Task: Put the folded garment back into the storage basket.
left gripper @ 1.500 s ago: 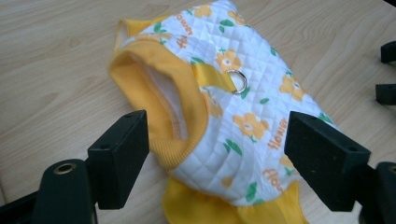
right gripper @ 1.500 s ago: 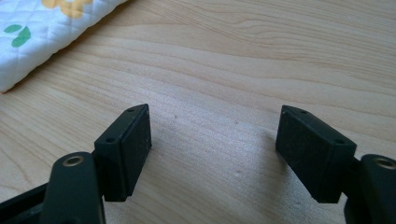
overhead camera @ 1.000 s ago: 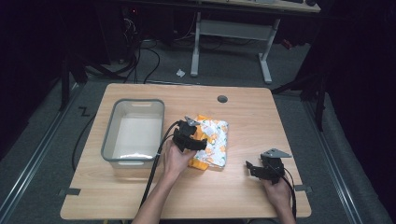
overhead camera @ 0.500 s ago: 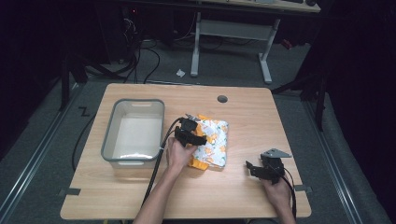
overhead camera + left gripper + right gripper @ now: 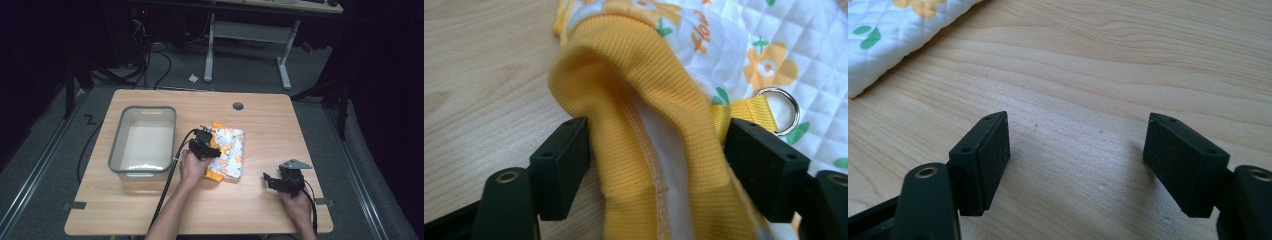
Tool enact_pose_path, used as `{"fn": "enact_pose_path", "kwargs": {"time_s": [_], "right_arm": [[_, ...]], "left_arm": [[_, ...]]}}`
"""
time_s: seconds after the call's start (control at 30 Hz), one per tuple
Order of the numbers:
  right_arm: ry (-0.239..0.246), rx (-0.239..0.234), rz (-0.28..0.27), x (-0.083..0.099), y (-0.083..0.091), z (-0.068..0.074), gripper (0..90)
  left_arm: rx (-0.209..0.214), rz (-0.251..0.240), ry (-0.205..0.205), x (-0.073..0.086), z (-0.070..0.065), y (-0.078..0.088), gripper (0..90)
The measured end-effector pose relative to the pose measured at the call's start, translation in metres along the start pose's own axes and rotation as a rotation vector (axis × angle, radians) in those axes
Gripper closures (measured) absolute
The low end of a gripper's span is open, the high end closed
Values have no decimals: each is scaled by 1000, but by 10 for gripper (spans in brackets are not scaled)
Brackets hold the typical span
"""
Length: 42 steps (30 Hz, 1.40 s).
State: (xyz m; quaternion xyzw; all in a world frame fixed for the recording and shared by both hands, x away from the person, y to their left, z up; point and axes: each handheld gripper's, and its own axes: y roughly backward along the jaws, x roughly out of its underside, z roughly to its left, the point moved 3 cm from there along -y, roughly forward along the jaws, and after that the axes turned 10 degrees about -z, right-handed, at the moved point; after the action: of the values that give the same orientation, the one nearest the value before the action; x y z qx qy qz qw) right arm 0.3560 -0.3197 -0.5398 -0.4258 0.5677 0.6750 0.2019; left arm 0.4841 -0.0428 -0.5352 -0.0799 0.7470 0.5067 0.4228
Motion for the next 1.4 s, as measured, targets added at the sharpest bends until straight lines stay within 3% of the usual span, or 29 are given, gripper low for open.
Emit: {"fn": "enact_pose_path", "kwargs": {"time_s": [0.07, 0.4, 0.73, 0.9, 0.93, 1.4], "right_arm": [[0, 0, 0, 0, 0, 0, 270], [0, 0, 0, 0, 0, 0, 270], [1, 0, 0, 0, 0, 0, 270], [1, -1, 0, 0, 0, 0, 270], [1, -1, 1, 0, 0, 0, 270], [3, -2, 0, 0, 0, 0, 269]], "left_arm": [[3, -9, -34, 0, -4, 0, 351], [35, -10, -51, 1, -15, 2, 678], [66, -23, 11, 2, -13, 5, 740], [65, -35, -31, -1, -18, 13, 744], [67, -47, -55, -2, -21, 16, 744], [108, -110, -65, -11, -29, 44, 749]]}}
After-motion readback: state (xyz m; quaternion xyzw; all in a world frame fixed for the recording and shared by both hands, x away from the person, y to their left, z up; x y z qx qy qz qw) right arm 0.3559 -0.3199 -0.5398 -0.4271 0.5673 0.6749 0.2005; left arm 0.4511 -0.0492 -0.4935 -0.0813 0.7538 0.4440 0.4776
